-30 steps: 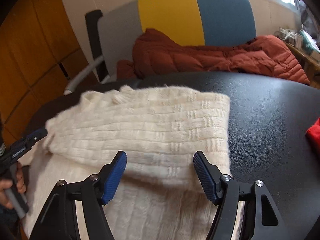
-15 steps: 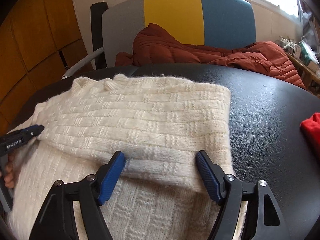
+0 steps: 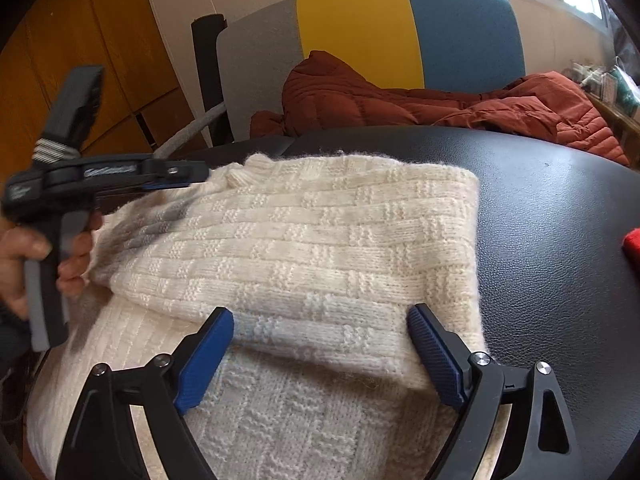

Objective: Fold clothes

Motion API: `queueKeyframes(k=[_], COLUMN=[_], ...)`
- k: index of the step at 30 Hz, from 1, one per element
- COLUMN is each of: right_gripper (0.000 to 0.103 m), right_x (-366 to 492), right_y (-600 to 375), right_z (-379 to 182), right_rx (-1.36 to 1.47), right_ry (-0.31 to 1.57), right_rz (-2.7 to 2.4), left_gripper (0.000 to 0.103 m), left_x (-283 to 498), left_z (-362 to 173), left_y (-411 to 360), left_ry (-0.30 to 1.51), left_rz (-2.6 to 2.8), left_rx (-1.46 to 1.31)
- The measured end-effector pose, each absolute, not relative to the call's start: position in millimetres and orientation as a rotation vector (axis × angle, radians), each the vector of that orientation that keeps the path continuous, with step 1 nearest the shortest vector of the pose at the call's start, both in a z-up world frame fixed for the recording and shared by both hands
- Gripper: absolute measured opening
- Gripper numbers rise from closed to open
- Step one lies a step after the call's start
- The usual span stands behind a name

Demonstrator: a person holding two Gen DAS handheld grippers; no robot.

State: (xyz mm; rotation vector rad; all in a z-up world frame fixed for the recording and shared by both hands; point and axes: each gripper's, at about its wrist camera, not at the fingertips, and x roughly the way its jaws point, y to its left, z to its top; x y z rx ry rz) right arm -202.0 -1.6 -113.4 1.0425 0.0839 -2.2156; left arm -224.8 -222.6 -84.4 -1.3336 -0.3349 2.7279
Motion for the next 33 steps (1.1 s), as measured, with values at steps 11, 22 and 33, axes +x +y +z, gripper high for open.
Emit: queueKeyframes(k=[11, 22, 33], right_gripper=[0.093, 0.093, 0.094], right_x=[-200.2, -196.2, -193.5], right_y=[-2.6, -8.8, -14.6], right_z=[-113.8, -115.2, -115.5], right_rx=[1.035, 1.037, 1.041], right_ry=[0.093, 0.153, 0.188], right_rz=[-2.216, -2.242, -2.253], left_gripper=[0.005, 0.021, 0.020], left_x=[-255.4, -246.1, -164.9], left_z=[-100.9, -87.7, -82.5], left_y=[-194.6, -217.5, -289.8], left_ry=[-0.158, -0.271, -0.204], left_rz=[2.723, 2.883, 3.015], left_rx=[-1.316, -1.271, -1.321])
